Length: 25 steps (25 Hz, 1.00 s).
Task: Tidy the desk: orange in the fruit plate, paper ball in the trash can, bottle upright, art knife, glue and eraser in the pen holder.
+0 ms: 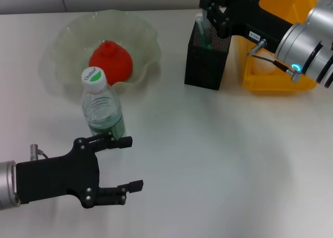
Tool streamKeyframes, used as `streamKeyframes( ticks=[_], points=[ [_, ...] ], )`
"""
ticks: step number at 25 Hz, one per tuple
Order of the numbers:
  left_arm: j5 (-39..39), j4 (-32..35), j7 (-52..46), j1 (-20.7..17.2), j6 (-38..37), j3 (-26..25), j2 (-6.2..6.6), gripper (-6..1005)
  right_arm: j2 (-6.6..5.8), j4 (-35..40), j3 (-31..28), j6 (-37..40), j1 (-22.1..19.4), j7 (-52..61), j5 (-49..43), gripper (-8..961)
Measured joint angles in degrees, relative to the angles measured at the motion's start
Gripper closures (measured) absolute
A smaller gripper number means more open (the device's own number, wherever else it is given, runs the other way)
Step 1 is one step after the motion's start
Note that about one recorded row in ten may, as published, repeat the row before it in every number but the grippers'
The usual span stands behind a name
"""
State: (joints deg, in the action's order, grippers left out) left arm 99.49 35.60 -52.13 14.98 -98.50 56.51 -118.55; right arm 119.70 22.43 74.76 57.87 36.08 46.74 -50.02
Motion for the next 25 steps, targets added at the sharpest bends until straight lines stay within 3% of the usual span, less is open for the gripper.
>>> streamKeyframes(
  ticks=[4,8,13,18,19,25],
  points=[
    [0.0,-0.09,0.21,0.15,-0.17,-0.01,-0.01,156,0.01,-0.11,-0.49,-0.44,-0.81,-0.13,0.08,801],
    [0.0,-0.09,0.22,0.15,-0.18,0.0,-0.02,156,-0.03,0.14,-0.5,0.01,-1.78,-0.15,0.1,704],
    [0.0,-0.35,0.15,0.14,-0.31,-0.01,0.11,156,-0.55,4.06,0.16,5.62,-7.1,4.38,-1.51,656],
    [0.0,-0.38,-0.32,0.13,-1.08,-0.25,0.3,156,-1.73,14.46,-0.26,16.68,-17.66,13.41,-15.95,627],
    [0.0,-0.39,-0.33,0.09,-1.2,-0.34,0.32,156,-2.0,16.78,-1.51,22.59,-20.69,13.99,-22.4,588],
    [0.0,-0.38,-0.15,-0.02,-1.26,-0.45,0.51,156,-1.98,16.82,-5.96,33.48,-22.87,13.96,-36.65,351]
  ],
)
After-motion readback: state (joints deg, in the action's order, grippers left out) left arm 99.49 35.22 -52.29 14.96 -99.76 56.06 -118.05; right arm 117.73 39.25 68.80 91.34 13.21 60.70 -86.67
